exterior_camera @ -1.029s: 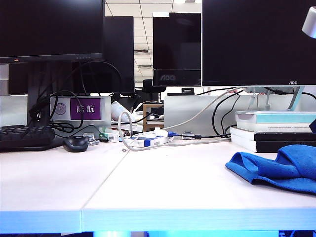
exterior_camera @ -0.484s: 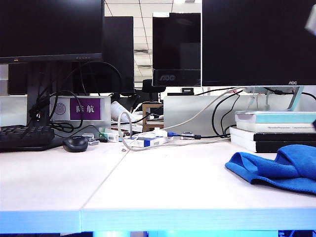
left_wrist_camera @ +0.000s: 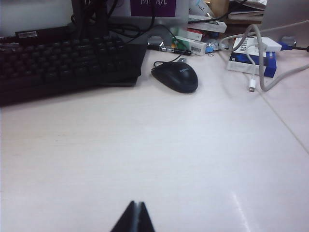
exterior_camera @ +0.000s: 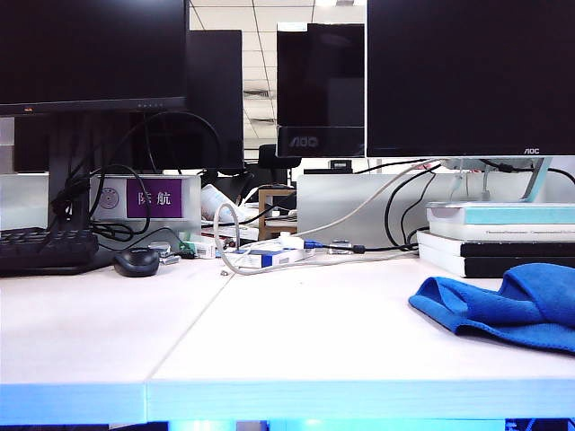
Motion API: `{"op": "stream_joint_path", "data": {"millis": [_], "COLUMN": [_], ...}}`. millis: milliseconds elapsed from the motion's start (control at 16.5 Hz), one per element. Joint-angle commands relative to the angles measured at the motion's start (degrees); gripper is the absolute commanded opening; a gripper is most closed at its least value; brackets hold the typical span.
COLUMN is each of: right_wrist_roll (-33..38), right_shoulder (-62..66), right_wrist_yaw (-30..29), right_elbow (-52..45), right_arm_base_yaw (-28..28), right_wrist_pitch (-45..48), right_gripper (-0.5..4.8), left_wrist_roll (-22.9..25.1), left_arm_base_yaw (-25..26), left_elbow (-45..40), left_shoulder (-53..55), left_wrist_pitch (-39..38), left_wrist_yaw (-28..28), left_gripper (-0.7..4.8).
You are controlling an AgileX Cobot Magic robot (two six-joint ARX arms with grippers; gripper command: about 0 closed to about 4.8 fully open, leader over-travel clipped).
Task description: Wipe the table from left to right using the rag.
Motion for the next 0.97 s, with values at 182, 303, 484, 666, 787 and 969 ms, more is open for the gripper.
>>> {"op": "stream_joint_path", "data": {"millis": [182, 303, 484, 666, 787, 969], "right_wrist_roll": [-1.03, -1.03, -1.03, -1.03, -1.03, -1.03], "right_shoulder": [-0.17, -0.17, -0.17, -0.17, -0.17, -0.17], "right_wrist_yaw": [-21.27, -21.2, -21.14, -21.18, -21.14, -21.16], "right_elbow": [-0.39, -0.39, -0.39, -0.39, -0.39, -0.39], "right_arm_base_yaw": [-10.05, -11.06, -10.99, -10.91, -10.91, -10.91], "right_wrist_pitch": [-1.88, -1.57, -1.62, -1.6, -1.62, -1.62], "right_gripper": [-0.01, -0.01, -0.01, -0.01, -0.01, -0.01], "left_wrist_roll": [-0.17, -0.17, -0.17, -0.17, -0.17, -0.17], "left_arm_base_yaw": [0.0, 0.0, 0.0, 0.0, 0.0, 0.0], "left_elbow": [-0.02, -0.02, -0.02, -0.02, -0.02, -0.02], "left_shoulder": [-0.09, -0.09, -0.09, -0.09, -0.09, -0.09], "left_wrist_pitch": [-0.7, -0.7, -0.7, -0.7, -0.7, -0.7], "left_wrist_yaw": [0.24, 0.26, 0.26, 0.24, 0.26, 0.24], "left_gripper": [-0.05, -0.04, -0.04, -0.05, -0.04, -0.04]}}
